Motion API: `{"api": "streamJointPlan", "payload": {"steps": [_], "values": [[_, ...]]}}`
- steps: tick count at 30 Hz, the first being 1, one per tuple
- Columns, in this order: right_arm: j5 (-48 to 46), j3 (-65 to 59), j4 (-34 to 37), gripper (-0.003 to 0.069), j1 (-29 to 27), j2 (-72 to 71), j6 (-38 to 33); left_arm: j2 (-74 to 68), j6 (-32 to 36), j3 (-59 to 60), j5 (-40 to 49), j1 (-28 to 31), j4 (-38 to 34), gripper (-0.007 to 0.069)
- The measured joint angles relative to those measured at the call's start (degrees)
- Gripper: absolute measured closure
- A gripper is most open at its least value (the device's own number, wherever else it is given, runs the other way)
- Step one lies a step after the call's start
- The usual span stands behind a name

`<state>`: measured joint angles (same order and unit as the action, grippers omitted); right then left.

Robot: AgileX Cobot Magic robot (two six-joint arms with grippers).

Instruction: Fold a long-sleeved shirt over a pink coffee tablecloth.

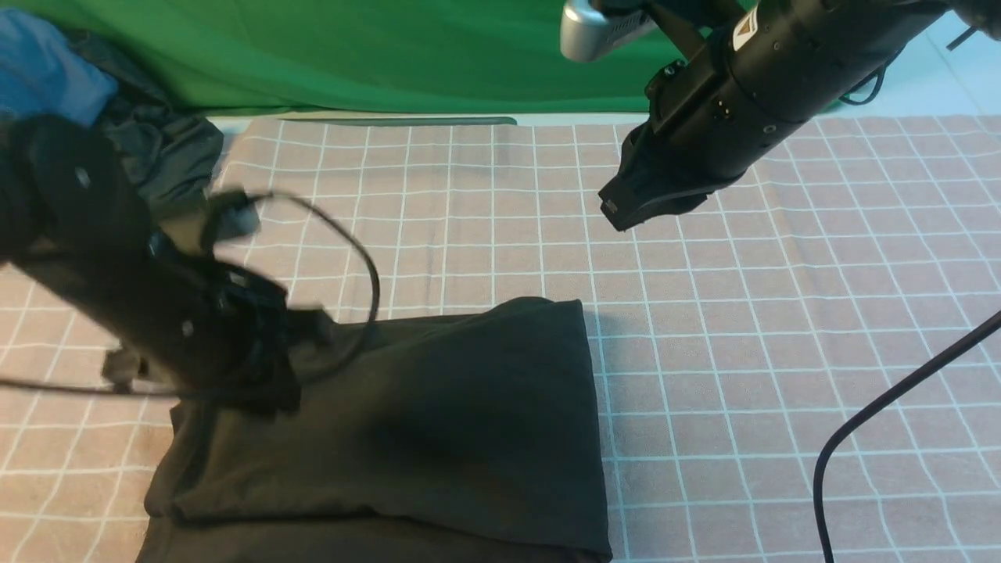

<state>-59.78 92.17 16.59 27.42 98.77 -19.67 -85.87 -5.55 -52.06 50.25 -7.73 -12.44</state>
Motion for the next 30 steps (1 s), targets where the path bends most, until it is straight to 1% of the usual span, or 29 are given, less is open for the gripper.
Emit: {"api": "streamJointPlan", "payload": {"steps": [2,5,6,10,13,14,16,18,21,24,26,30], "values": [[-0.81,0.0,0.0,0.062,0.0,0.0,0.0,0.0,-3.01,4.08,-0.35,-0.05,2.3,0.0592],[-1.39,0.0,0.06,0.062,0.0,0.0,0.0,0.0,-9.19,8.86,-1.45,0.41,7.0,0.0612],[-1.39,0.0,0.06,0.062,0.0,0.0,0.09,0.0,-10.13,9.48,-1.73,0.55,7.53,0.0612],[-0.92,0.0,-0.35,0.0614,0.0,0.11,3.03,0.34,-11.35,10.45,-2.35,0.94,7.99,0.0612],[-0.31,0.0,-1.85,0.0589,0.0,1.11,6.37,1.79,-11.68,9.98,-1.99,0.94,8.11,0.0612],[-0.31,0.0,-2.05,0.0585,0.0,1.38,6.51,2.19,-11.68,9.81,-1.93,0.94,8.17,0.0612],[-0.26,0.0,-2.39,0.0522,-0.07,3.16,8.02,4.76,-11.71,9.28,-2.04,0.94,8.63,0.0611],[-0.13,0.0,-2.6,0.0434,-0.07,5.63,8.82,8.13,-11.78,8.92,-2.15,0.94,8.86,0.0611],[1.97,0.0,-2.83,0.0244,-0.07,10.03,9.42,13.62,-11.78,8.91,-2.3,0.94,8.77,0.0611],[5.34,0.0,-2.83,0.0113,-0.07,13.85,10.12,19.45,-11.65,8.91,-2.3,0.94,6.66,0.0611],[7.46,0.0,-2.83,0.0063,-0.07,16.06,10.92,23.25,-11.66,8.91,-2.25,0.94,4.73,0.0611],[10.26,0.0,-2.77,0.0045,-0.07,19.18,12.63,27.89,-11.43,8.91,-1.95,0.94,3.11,0.0611]]}}
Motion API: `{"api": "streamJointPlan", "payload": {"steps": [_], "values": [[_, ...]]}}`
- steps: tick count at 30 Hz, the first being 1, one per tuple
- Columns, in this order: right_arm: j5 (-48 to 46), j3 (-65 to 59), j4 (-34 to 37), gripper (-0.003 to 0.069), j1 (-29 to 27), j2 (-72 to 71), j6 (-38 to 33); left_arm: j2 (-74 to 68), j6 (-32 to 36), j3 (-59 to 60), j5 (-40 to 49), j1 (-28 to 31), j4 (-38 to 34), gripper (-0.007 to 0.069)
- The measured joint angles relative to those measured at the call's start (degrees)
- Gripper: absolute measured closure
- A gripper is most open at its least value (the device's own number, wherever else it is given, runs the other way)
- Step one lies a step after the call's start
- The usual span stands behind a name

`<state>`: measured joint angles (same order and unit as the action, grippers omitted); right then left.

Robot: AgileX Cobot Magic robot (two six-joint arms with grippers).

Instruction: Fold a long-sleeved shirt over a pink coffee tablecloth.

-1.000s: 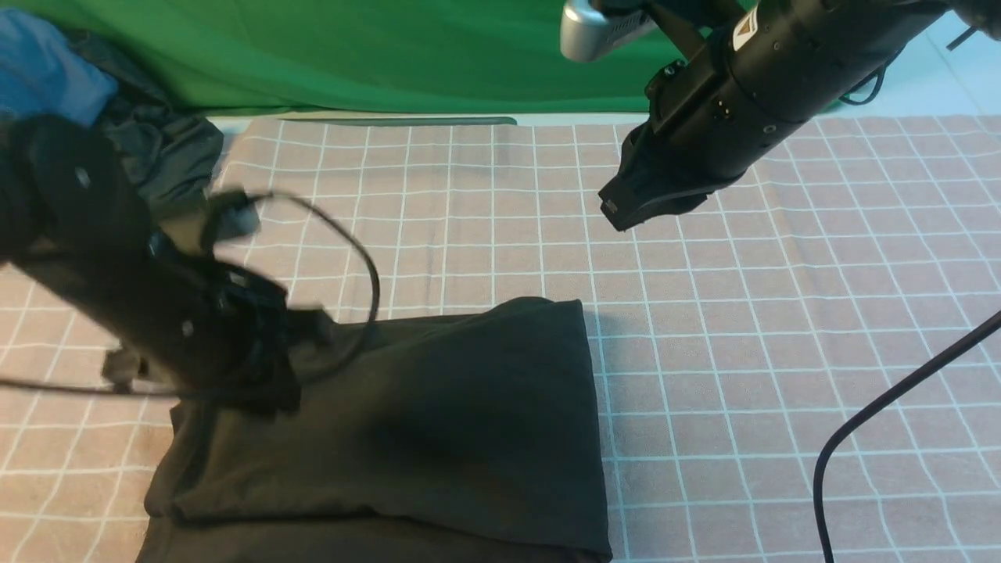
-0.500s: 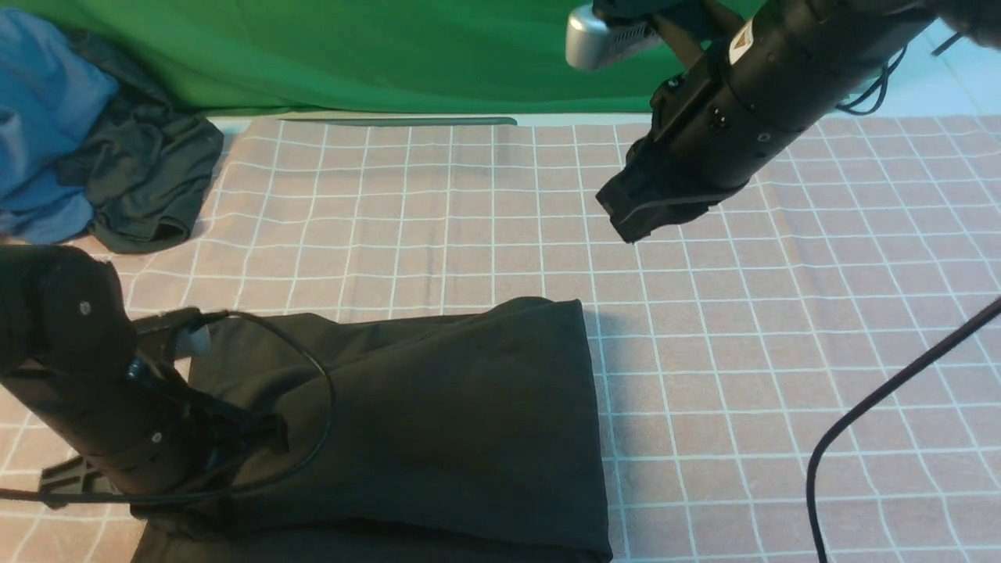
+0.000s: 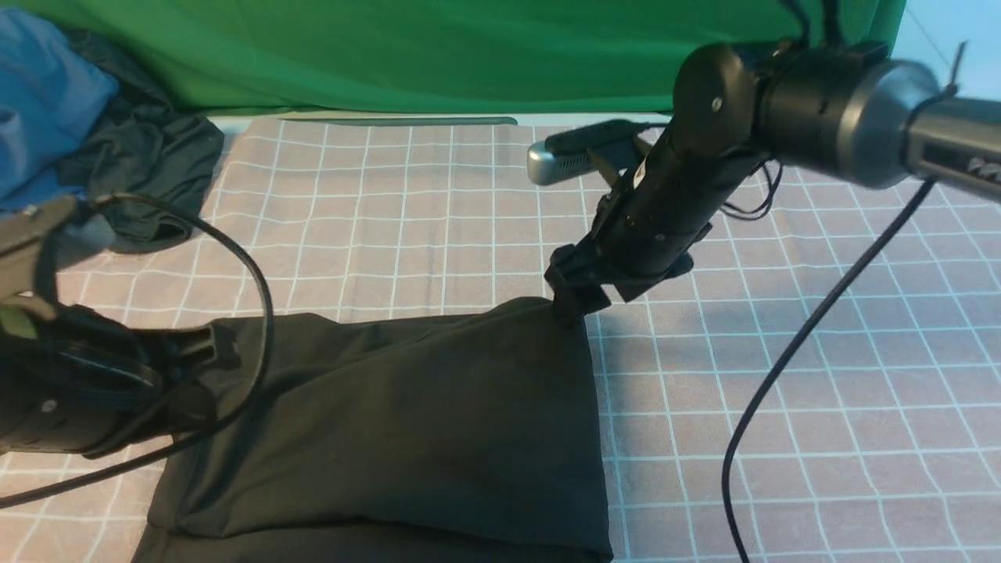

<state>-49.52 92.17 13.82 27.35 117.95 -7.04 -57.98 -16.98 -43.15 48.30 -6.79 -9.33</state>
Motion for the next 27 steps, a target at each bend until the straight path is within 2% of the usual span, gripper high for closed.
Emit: {"api": "streamJointPlan", "payload": {"steps": [5,8,9,11,12,13,14,27], "values": [[0.49,0.0,4.19,0.0075,0.0,3.27,0.45,3.01,-0.02,0.0,1.16,0.0,-0.26,0.0611],[0.38,0.0,8.67,0.0148,0.0,5.09,-2.03,3.45,-0.02,0.0,1.94,0.0,-0.3,0.0611],[0.44,0.0,9.02,0.0183,0.0,5.24,-2.85,3.45,-0.02,0.0,2.19,0.0,-0.3,0.0611],[0.81,0.0,9.78,0.0316,0.0,5.3,-4.11,3.45,0.2,0.0,2.57,0.0,-0.3,0.0611],[1.22,0.0,10.12,0.0438,0.0,5.3,-4.89,3.45,0.56,0.0,2.71,0.0,-0.3,0.0611],[1.66,0.0,10.2,0.0503,0.0,5.3,-5.11,3.47,0.85,0.0,2.73,0.0,-0.3,0.0611],[1.92,0.06,10.15,0.0522,-0.05,5.3,-5.46,3.47,0.98,0.0,2.73,0.0,-0.3,0.0611],[-0.14,5.12,6.36,0.0519,-5.22,5.3,-4.68,3.47,1.9,0.05,3.8,0.0,-0.48,0.0611]]}}
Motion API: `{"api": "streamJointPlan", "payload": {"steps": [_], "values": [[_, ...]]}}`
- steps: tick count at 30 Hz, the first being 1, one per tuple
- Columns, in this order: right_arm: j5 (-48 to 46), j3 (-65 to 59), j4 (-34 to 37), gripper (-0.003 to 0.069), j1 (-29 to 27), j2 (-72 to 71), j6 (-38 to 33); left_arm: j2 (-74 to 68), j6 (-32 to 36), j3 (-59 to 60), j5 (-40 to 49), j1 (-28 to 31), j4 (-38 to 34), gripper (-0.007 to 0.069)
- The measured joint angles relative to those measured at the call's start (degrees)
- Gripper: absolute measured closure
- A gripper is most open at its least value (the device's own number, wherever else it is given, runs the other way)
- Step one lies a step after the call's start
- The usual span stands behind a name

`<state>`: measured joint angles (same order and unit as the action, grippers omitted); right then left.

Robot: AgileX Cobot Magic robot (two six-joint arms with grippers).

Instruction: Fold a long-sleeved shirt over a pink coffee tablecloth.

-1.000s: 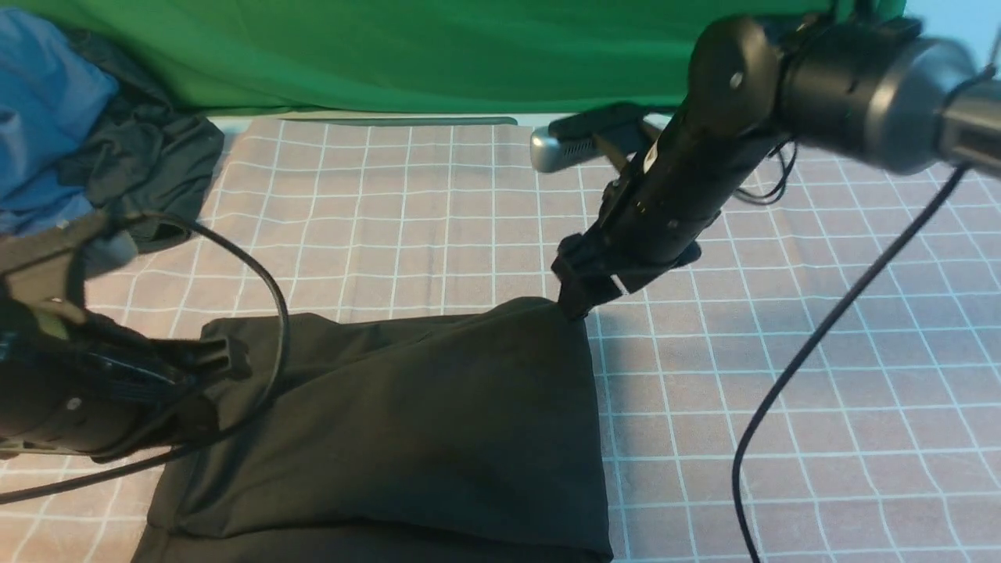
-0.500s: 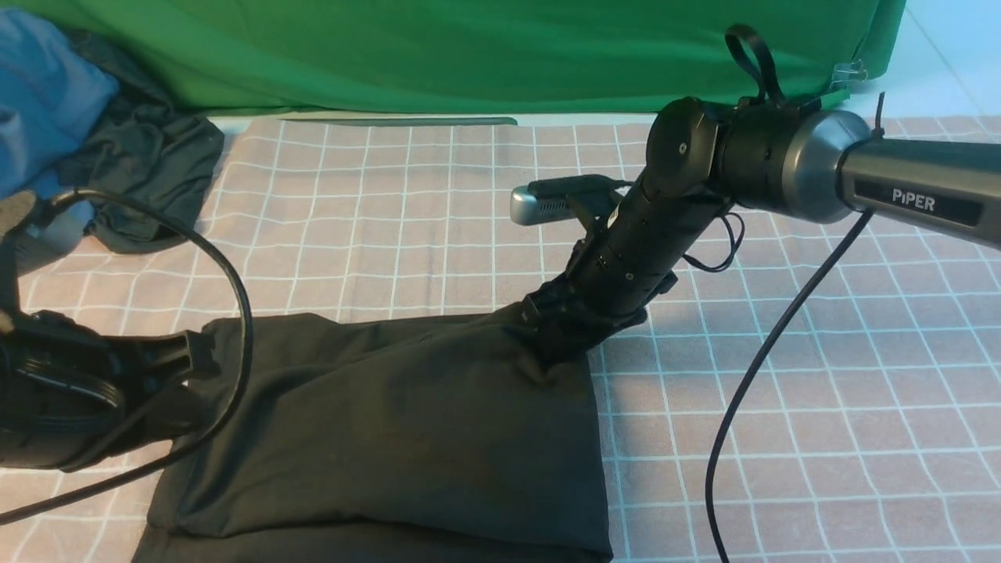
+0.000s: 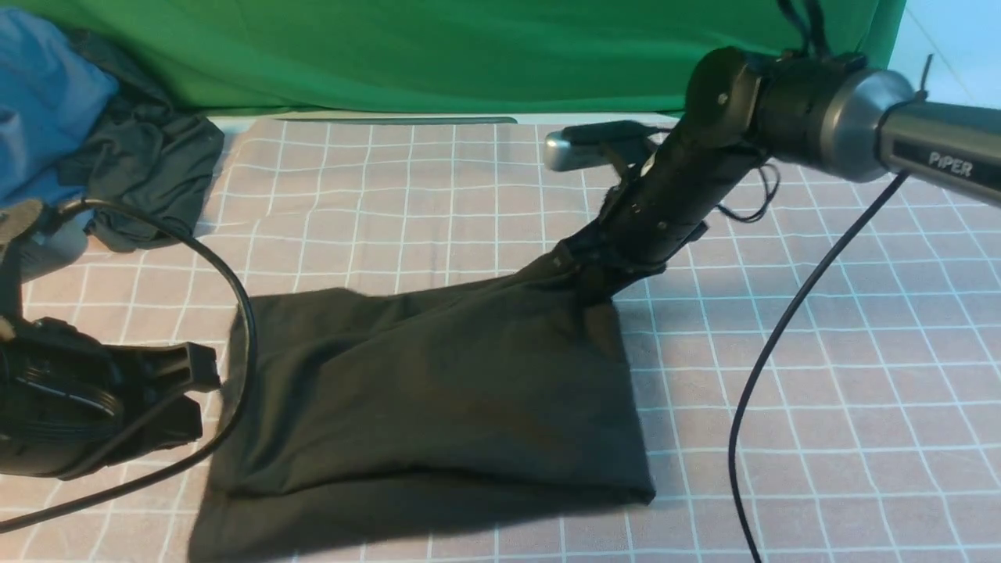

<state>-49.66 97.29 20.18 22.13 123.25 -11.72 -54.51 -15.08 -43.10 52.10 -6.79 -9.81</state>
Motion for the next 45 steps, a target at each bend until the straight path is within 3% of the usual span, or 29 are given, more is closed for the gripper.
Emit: {"api": "streamJointPlan", "payload": {"steps": [12,14,19,21,24,25,27,28,29,37,41,45], "values": [[0.79,0.0,-6.11,0.0514,-5.23,0.0,3.71,0.0,0.68,0.0,0.04,0.0,-1.1,0.0611],[0.52,0.0,-7.3,0.0482,-5.77,-0.07,5.8,0.0,0.68,0.0,-0.03,0.0,-1.1,0.0611],[-3.77,0.48,-12.46,0.0221,-6.53,-3.32,7.01,0.0,0.68,0.0,-0.98,0.0,-1.1,0.0611],[-6.93,1.44,-16.4,0.0188,-6.53,-5.22,7.1,0.0,0.68,0.0,-1.03,0.0,-1.1,0.0611],[-10.19,1.99,-23.79,0.0251,-6.47,-9.39,8.57,0.0,0.68,0.0,-1.14,0.0,-1.1,0.0611],[-11.29,2.06,-27.29,0.0347,-6.47,-12.51,9.49,0.0,0.73,0.0,-1.14,0.0,-1.1,0.0611],[-12.31,2.11,-30.53,0.0462,-6.65,-16.07,10.45,0.0,0.91,0.0,-1.28,0.0,-1.1,0.0611],[-13.28,2.17,-33.11,0.0569,-6.84,-21.15,11.72,0.0,1.52,0.0,-1.28,0.0,-1.1,0.0611],[-13.6,2.28,-33.76,0.0596,-6.83,-24.19,12.03,0.0,2.11,0.0,-1.28,0.0,-1.1,0.0611],[-11.97,-1.24,-34.5,0.062,-6.83,-48.58,14.96,0.83,2.59,0.0,-2.95,0.0,-1.18,0.0611],[-8.56,-8.34,-34.61,0.062,-6.83,-59.01,15.02,3.19,2.59,0.77,-5.48,0.0,-2.12,0.0611],[1.21,-23.26,-34.67,0.062,-6.83,-75.09,15.23,9.2,3.72,3.85,-8.51,0.0,-3.57,0.0611]]}}
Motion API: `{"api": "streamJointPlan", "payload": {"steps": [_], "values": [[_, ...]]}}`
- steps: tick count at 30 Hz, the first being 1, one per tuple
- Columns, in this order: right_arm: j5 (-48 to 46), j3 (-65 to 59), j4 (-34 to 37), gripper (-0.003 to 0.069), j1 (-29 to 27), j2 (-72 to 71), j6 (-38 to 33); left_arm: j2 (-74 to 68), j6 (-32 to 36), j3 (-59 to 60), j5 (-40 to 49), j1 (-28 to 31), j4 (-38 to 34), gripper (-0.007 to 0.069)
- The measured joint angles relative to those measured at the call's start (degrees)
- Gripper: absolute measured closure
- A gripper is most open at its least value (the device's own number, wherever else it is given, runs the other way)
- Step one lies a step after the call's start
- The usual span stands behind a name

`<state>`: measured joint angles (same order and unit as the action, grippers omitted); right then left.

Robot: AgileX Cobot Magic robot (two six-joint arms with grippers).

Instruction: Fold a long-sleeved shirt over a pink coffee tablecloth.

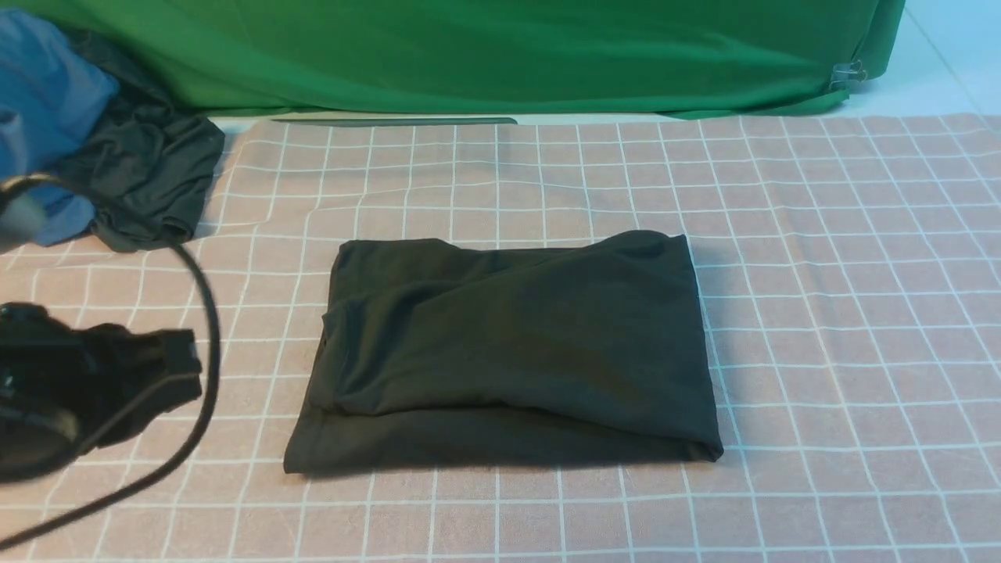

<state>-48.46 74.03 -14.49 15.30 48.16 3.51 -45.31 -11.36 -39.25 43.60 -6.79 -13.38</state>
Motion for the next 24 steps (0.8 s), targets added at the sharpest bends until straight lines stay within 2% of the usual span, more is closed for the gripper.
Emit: {"api": "streamJointPlan", "payload": {"steps": [7,13,24], "values": [[17.99,-22.65,0.0,0.062,0.0,-19.62,0.65,12.57,0.44,5.28,-4.61,0.0,-0.6,0.0611],[28.71,-34.67,1.07,0.062,0.0,-30.61,0.8,24.34,0.67,8.31,-4.85,0.0,-0.84,0.0611],[30.62,-38.98,2.59,0.0617,0.0,-40.12,1.64,41.06,0.14,11.88,-3.14,0.0,-1.02,0.0611]]}}
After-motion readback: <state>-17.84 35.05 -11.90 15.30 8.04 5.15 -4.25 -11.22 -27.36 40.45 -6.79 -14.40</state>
